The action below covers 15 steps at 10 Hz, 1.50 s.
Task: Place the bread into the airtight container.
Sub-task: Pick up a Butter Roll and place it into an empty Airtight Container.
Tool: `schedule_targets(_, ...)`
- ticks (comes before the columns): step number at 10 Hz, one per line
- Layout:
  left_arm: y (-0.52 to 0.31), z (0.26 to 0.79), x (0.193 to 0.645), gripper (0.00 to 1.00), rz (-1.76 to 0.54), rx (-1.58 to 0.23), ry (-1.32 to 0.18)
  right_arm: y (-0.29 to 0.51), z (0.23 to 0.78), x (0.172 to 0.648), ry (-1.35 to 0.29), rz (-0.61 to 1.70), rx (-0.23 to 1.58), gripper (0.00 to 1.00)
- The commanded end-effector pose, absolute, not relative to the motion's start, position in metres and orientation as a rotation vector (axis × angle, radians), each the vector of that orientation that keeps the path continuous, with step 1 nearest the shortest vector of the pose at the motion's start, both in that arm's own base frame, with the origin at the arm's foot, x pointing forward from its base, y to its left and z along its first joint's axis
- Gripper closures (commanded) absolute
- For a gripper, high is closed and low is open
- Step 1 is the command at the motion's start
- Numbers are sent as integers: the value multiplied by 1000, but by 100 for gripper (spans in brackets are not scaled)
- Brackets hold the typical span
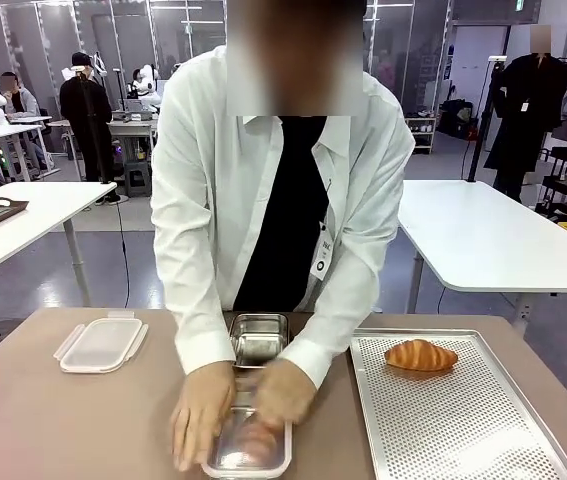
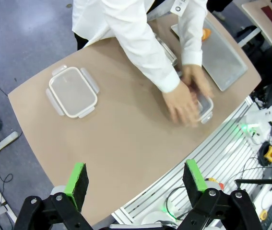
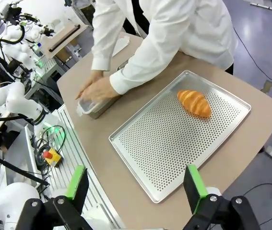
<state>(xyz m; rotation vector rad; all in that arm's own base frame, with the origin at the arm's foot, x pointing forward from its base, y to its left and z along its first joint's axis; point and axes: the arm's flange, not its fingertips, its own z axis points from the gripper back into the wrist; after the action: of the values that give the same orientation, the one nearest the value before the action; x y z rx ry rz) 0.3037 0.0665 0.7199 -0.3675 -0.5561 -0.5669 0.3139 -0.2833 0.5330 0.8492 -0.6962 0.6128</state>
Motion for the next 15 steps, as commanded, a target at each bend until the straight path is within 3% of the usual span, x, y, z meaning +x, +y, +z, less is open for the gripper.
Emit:
schedule_targets(1, 66, 720, 303, 0, -584, -370, -556, -283, 532, 312, -705, 635, 852, 0)
schedule_targets(11, 66, 720, 303, 0, -584, -370, -556, -283, 533, 314, -696, 614, 850, 0)
schedule_targets(15, 66, 720, 303, 0, -584, -370, -556, -176, 572, 358, -433, 926, 545, 0)
